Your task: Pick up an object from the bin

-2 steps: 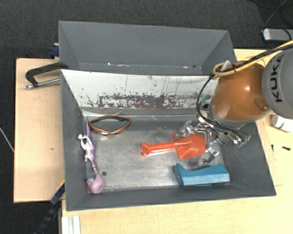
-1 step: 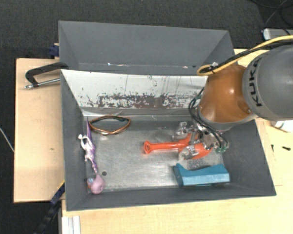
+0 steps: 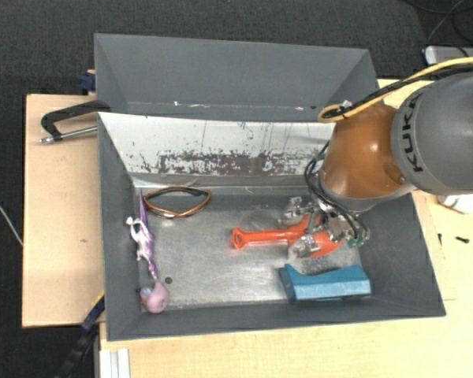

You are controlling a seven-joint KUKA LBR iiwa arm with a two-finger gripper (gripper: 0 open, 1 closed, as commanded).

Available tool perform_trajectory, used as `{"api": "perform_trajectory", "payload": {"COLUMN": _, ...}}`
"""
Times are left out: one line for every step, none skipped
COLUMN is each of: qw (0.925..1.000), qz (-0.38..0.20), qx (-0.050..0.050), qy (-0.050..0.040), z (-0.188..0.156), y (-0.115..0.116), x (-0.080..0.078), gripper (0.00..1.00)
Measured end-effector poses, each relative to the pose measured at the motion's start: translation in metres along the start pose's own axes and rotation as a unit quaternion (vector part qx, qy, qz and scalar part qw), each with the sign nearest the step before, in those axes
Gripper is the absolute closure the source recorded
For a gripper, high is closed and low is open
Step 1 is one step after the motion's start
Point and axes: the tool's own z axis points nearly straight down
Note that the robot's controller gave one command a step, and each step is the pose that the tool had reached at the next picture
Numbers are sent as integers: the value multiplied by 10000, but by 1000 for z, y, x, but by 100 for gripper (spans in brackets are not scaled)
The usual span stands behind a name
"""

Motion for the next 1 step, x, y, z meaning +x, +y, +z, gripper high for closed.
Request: {"api": "perform_trajectory", "payload": {"qw": 9976, "qz": -685, "qx": -4, "qy": -25, "z": -167, "y": 62, "x": -18, "gripper": 100}}
